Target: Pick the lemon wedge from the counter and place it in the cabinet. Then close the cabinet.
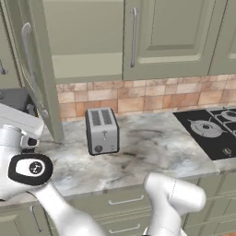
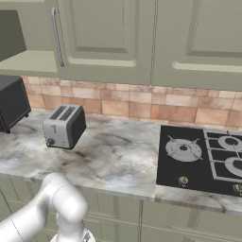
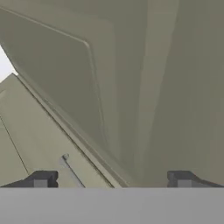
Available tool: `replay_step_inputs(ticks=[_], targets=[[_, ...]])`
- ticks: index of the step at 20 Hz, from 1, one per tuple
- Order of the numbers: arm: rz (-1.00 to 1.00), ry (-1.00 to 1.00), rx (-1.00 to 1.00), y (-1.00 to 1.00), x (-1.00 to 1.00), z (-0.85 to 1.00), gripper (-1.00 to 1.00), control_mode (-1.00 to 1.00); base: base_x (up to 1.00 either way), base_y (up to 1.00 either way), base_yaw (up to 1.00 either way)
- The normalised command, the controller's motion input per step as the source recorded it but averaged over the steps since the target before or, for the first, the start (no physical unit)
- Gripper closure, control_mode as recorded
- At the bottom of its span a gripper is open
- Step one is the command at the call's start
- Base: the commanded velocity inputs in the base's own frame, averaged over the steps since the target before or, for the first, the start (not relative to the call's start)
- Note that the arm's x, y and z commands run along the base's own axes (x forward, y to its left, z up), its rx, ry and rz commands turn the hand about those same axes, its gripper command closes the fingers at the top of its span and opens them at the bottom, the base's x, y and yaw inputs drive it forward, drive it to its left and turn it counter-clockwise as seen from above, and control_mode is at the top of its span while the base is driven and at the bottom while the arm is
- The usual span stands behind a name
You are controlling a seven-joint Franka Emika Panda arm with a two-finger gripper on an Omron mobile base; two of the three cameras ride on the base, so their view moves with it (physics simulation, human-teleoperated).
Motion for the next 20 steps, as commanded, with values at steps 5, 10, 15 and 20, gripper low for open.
replay_step_inputs(ticks=[5,10,15,20], targets=[[0.0,-0.04,0.11,-0.85,0.0,0.19,-1.0,-1.0,0.0,0.0,0.0],[0.0,0.0,0.13,-0.79,0.12,0.19,-1.0,-1.0,0.0,0.0,0.0],[0.0,0.0,0.17,-0.87,0.56,0.2,-1.0,-1.0,0.0,0.0,0.0],[0.0,0.01,0.19,-0.85,0.76,0.24,-1.0,-1.0,0.0,0.0,0.0]])
